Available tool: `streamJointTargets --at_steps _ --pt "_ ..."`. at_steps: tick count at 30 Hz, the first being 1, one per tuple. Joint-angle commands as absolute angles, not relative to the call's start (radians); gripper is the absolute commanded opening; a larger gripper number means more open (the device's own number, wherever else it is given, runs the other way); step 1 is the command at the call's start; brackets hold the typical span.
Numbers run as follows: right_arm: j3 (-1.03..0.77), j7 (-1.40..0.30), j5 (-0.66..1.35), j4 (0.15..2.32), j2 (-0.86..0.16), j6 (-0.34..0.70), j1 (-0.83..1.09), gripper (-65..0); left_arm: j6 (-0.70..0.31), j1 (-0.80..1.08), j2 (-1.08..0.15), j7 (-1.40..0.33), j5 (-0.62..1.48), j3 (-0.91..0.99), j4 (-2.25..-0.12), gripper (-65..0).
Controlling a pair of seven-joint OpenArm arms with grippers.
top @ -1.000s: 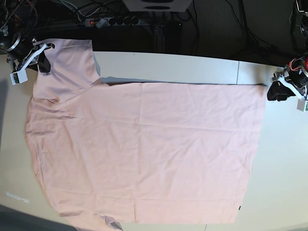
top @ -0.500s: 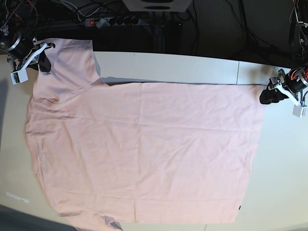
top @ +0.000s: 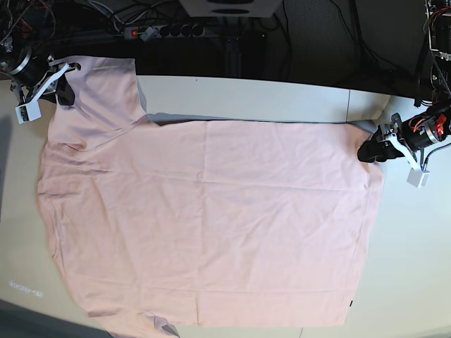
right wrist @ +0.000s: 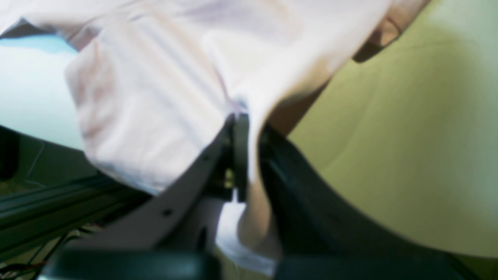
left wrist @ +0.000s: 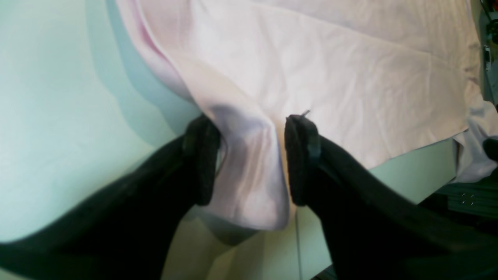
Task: Fold the T-shirt properly
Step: 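Lift both held corners and pull them apart to stretch the shirt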
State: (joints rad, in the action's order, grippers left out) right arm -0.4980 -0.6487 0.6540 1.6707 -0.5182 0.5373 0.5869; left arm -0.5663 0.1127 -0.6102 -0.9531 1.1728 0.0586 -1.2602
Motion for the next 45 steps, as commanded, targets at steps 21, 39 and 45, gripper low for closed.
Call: streamJointTargets --at_steps 21,39,45 --pt "-0.566 -0.653 0.741 1.686 -0.537 0.544 0.587 -65.0 -0.698 0.113 -0.619 -0.955 1.233 0.085 -1.277 -65.0" --pt "-0.673 -0.773 0.875 1.687 -0.683 0.546 0.405 -65.0 -0.698 0.013 -0.635 -1.046 1.301 0.208 -1.437 -65.0" --pt "-0.670 -0.765 0.868 1.682 -0.738 0.546 0.381 -65.0 -0.698 -0.062 -0.635 -1.000 1.217 0.133 -1.437 -65.0"
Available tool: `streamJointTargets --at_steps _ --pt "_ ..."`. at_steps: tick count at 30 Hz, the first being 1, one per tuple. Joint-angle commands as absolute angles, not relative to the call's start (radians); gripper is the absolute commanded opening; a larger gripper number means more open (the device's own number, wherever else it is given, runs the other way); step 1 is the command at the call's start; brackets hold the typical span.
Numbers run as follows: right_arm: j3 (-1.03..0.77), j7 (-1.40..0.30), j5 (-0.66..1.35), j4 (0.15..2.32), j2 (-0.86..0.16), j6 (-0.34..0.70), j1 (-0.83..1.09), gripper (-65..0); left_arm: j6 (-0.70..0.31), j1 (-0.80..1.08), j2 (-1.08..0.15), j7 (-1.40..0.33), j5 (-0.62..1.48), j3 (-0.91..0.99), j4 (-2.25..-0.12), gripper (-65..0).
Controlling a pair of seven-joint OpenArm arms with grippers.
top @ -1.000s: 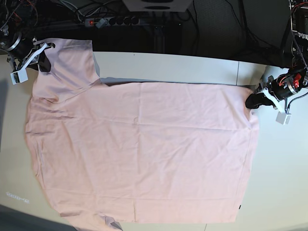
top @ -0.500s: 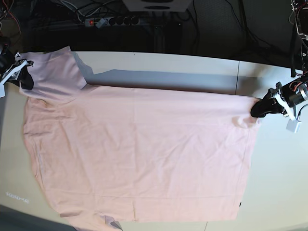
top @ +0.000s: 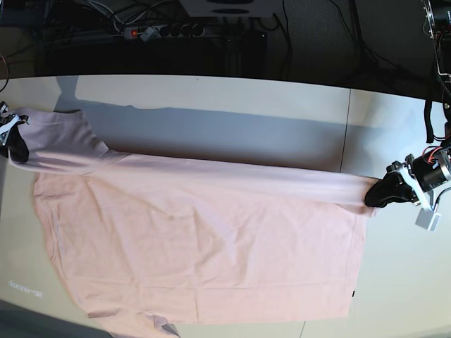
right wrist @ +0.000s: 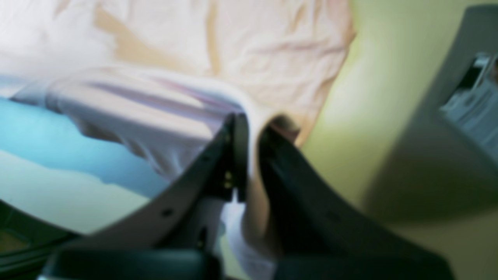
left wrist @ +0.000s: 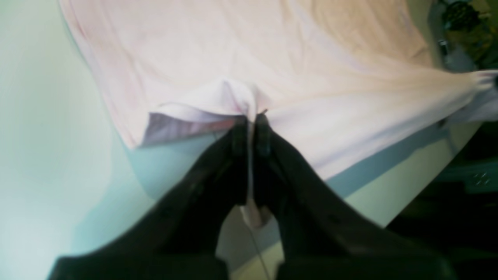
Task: Fold the T-shirt properly
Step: 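Lift both held corners and pull them apart to stretch the shirt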
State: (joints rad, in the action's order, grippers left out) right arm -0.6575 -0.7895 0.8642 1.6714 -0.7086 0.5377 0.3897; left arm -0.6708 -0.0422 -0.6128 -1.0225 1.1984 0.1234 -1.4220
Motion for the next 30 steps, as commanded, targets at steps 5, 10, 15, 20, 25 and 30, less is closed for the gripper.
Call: streamJointTargets --at_steps 5,10,15,20,25,30 --pt "-0.532 -0.764 0.789 1.643 -0.807 0.546 0.266 -65.0 -0.698 -0.113 -0.631 -0.957 1.129 0.045 -1.423 -65.0" --pt "-0.332 -0.764 0.748 1.547 -0.850 0.545 0.091 -65.0 -0.698 -0.146 -0.632 -0.958 1.120 0.038 -1.372 -65.0" --pt "-0.187 -0.765 0.747 1.413 -0.853 0.546 -0.109 -65.0 -0.698 -0.187 -0.632 -0.950 1.108 0.038 -1.316 -65.0" --pt "-0.021 -0.791 0.740 1.301 -0.852 0.546 -0.297 -65.0 -0.698 -0.255 -0.629 -0.946 1.098 0.038 -1.221 -65.0" --pt "0.132 -0.788 0.732 1.216 -0.848 0.546 -0.450 -65.0 -0.698 -0.323 -0.607 -0.945 1.065 0.038 -1.138 -65.0" --pt "0.234 -0.785 0.715 1.147 -0.833 0.546 -0.559 -65.0 -0.698 -0.362 -0.592 -0.904 1.037 0.035 -1.074 -65.0"
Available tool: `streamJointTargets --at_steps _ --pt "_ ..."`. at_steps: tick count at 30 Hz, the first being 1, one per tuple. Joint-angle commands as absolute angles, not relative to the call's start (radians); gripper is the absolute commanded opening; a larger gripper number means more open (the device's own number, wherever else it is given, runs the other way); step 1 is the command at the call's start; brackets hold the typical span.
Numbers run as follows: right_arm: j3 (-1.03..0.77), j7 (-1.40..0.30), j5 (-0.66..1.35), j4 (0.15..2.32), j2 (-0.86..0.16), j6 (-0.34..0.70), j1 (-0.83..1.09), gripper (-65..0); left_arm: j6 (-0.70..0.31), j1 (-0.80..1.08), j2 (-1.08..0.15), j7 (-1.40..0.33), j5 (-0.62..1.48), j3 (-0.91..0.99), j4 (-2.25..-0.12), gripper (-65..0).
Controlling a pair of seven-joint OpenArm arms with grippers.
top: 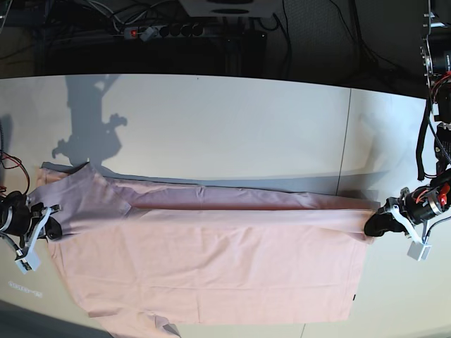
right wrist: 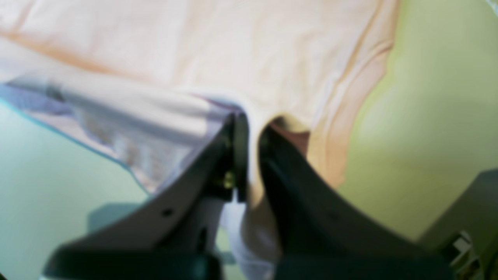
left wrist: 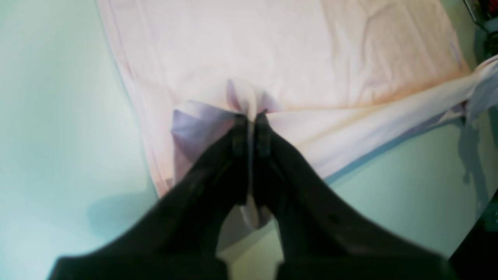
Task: Fold the T-shirt properly
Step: 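Lift both held corners and pull them apart to stretch the shirt, then lower the stretched shirt edge onto the table with both grippers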
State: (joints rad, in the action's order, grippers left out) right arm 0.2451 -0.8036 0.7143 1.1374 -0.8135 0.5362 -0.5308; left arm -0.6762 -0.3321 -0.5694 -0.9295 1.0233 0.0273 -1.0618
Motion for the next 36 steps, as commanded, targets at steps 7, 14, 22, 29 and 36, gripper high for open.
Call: streamJointTargets --at_steps 7,14,22,29,36 --pt "0.287 -0.752 0.641 1.039 -0.754 0.546 -0.644 -65.0 -0.698 -0.418 -0.593 -0.831 0.957 -0.046 -1.008 -65.0" --pt "0.287 -0.729 0.556 0.989 -0.689 0.547 -0.662 -65.0 -0.698 -0.451 -0.593 -0.803 0.915 -0.084 -0.973 -65.0" --pt "0.287 -0.635 0.484 0.921 -0.678 0.547 -0.662 -65.0 -0.698 -0.476 -0.593 -0.725 0.886 -0.084 -0.876 -65.0" --pt "0.287 -0.600 0.399 0.895 -0.648 0.546 -0.662 -65.0 -0.698 -0.516 -0.584 -0.725 0.893 -0.084 -0.868 -61.2" --pt "0.287 -0.516 0.324 0.843 -0.633 0.546 -0.662 -65.0 -0.698 -0.518 -0.550 -0.720 0.843 -0.084 -0.868 -39.5"
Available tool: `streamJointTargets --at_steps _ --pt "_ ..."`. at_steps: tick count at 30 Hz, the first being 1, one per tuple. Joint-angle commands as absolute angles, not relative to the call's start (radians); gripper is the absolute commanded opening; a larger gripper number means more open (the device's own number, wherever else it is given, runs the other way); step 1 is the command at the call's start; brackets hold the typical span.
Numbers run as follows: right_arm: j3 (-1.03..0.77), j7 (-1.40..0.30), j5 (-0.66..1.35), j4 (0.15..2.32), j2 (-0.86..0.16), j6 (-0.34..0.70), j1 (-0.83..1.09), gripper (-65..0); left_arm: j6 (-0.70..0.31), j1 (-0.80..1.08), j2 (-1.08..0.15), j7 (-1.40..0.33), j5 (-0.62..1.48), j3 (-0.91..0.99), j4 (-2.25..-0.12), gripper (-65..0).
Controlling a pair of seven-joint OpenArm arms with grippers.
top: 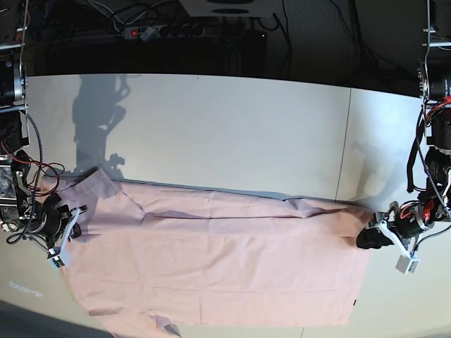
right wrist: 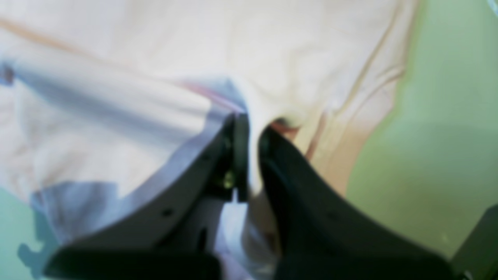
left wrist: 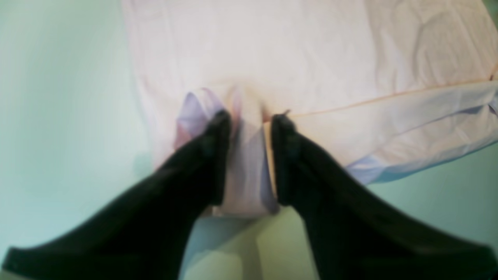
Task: Fold the T-shirt properly
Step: 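Lower the stretched shirt edge onto the table with both grippers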
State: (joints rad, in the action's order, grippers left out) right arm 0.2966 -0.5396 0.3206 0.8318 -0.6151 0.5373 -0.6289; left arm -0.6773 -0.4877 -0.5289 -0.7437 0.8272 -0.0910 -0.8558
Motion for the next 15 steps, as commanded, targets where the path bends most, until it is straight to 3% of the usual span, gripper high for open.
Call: streamJointTargets --at_steps 1,7,8,11,12,15 --pt "0.287 -0.514 0.323 0.843 -0.634 0.546 -0.662 -65.0 -0.698 -0.518 -0.549 -0.717 0.842 -0.084 -0.868 -37.5" --pt "0.287 -0.428 0.242 0.843 -0.634 0.545 -0.662 -65.0 -0.698 -0.521 -0.548 -0.702 0.843 -0.084 -0.868 -36.2" --pt "0.287 -0.411 0.236 0.843 -0.634 0.545 -0.662 -61.2 -0.698 -0.521 -0.548 -0.702 0.843 -0.084 -0.868 -36.2" --pt "0.287 -0.356 0.212 0.843 -0.634 0.542 -0.662 -35.1 -0.698 -0.521 -0.549 -0.702 0.844 -0.084 -0.868 -36.2" --pt "0.286 -0.341 0.208 0.843 -0.635 0.538 -0.662 -31.3 -0.698 -0.521 -0.549 -0.703 0.844 -0.084 -0.868 -36.2" --pt "0.286 -0.328 0.210 0.843 -0.634 0.519 -0.662 -30.7 -0.698 -0.521 -0.549 -0.703 0.848 -0.084 -0.868 -36.2"
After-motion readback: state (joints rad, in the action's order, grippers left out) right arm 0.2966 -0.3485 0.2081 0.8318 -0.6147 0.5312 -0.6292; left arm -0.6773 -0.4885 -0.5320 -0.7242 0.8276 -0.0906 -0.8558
